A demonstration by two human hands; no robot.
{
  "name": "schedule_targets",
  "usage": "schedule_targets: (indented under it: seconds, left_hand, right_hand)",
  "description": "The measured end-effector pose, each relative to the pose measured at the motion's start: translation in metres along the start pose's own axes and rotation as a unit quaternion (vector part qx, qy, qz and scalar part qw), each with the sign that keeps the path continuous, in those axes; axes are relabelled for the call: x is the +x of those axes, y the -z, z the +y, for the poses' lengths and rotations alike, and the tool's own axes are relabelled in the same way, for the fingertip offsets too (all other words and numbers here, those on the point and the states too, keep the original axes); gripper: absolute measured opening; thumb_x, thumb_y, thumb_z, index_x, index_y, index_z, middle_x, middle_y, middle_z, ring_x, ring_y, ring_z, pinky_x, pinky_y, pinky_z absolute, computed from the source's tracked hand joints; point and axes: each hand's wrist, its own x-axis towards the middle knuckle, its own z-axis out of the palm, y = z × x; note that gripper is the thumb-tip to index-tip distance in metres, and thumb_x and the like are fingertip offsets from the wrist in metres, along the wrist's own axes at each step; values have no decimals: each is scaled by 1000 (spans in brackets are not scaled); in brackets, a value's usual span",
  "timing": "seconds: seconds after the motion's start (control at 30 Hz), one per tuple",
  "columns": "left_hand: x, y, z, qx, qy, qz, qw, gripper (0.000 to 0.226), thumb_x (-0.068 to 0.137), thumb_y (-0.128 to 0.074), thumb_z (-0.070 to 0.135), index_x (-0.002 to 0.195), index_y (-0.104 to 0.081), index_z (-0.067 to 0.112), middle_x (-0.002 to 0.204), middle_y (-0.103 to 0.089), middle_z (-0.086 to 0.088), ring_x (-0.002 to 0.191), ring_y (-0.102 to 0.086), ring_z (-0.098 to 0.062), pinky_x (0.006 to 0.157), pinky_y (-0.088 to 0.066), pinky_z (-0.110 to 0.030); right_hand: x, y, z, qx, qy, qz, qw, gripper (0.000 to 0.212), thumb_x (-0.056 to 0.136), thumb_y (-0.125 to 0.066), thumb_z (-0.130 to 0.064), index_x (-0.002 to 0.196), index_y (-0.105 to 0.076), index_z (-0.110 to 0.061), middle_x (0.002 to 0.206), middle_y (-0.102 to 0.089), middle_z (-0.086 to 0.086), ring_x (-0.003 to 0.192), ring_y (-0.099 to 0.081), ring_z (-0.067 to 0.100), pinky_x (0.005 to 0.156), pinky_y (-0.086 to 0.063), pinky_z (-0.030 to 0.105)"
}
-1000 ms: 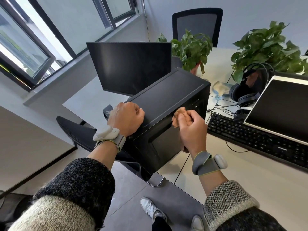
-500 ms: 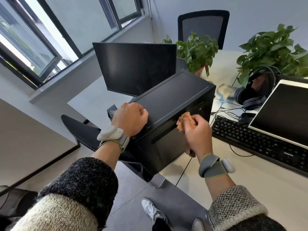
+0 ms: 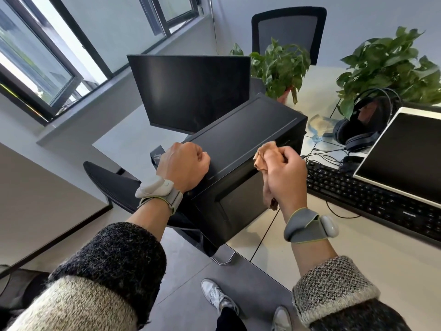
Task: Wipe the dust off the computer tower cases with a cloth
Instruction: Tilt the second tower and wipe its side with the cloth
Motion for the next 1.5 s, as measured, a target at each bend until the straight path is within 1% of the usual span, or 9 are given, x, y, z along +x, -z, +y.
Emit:
schedule_targets:
  seconds: [0.1, 0.23, 0.43, 0.6, 0.77, 0.93, 1.1, 1.3, 1.5]
  left_hand:
    - [1, 1, 0, -3, 0, -2, 1000, 41, 91, -54, 28, 53, -48, 12, 51, -49, -5, 48, -48, -21, 49, -29, -25]
    - [0, 2, 2, -2, 0, -6, 1000, 42, 92, -54, 28, 53, -46, 12, 51, -48, -4, 47, -46, -20, 49, -29, -24]
    - [0, 4, 4, 6, 2, -5, 1000, 42, 92, -54, 27, 53, -45, 13, 51, -45, -2, 49, -45, -19, 50, -27, -25]
    - [-1, 3, 3, 2, 0, -4, 1000, 41, 91, -53, 27, 54, -48, 11, 51, -48, -4, 49, -47, -20, 51, -29, -26]
    - [0, 4, 5, 10, -3, 0, 1000, 42, 93, -54, 27, 54, -49, 14, 52, -48, -2, 48, -46, -15, 49, -26, -22]
    - [-1, 5, 3, 5, -4, -3, 1000, 42, 93, -55, 26, 53, -50, 13, 52, -49, -3, 48, -47, -16, 50, -28, -23]
    - [-1, 4, 4, 10, -8, -5, 1000, 43, 94, -55, 26, 53, -49, 15, 51, -48, -1, 48, -46, -15, 48, -26, -21]
    - [-1, 4, 3, 2, 1, -9, 1000, 43, 91, -53, 27, 52, -43, 13, 49, -45, -4, 49, -47, -21, 49, -26, -25]
    - [1, 2, 2, -4, 1, -10, 1000, 42, 90, -54, 27, 52, -43, 12, 49, -44, -4, 48, -46, -23, 52, -30, -26]
  right_hand:
    - [-2, -6, 0, 14, 1, 5, 1000, 21, 105, -61, -37, 99, -69, -19, 88, -70, -3, 84, -68, 15, 70, -55, 31]
    - [-8, -2, 23, -10, -39, -3, 999, 21, 106, -59, -36, 93, -69, -21, 85, -70, -2, 80, -67, 18, 69, -55, 43]
    - [6, 1, 4, -28, -8, 2, 1000, 22, 104, -63, -42, 97, -67, -21, 89, -70, -5, 84, -68, 12, 70, -54, 31]
    - [5, 7, 24, -30, -47, -21, 998, 22, 105, -62, -35, 91, -68, -19, 82, -69, -3, 77, -65, 15, 65, -45, 29]
    - [24, 15, 6, -35, -11, -13, 999, 24, 103, -64, -39, 92, -69, -18, 85, -70, -2, 82, -67, 15, 71, -54, 33]
    - [14, 11, 27, -16, -53, -19, 998, 25, 104, -62, -39, 91, -69, -18, 82, -70, 1, 79, -66, 21, 72, -55, 44]
    - [29, 21, 17, -52, -29, -26, 998, 23, 101, -66, -36, 88, -70, -17, 82, -70, 0, 80, -67, 18, 67, -50, 33]
    - [23, 14, 31, 0, -63, -13, 998, 27, 102, -65, -41, 88, -70, -18, 81, -70, 2, 77, -65, 20, 71, -54, 42]
    - [34, 20, 18, -5, -23, 9, 1000, 28, 99, -68, -42, 84, -68, -19, 77, -69, -2, 74, -64, 14, 66, -52, 34]
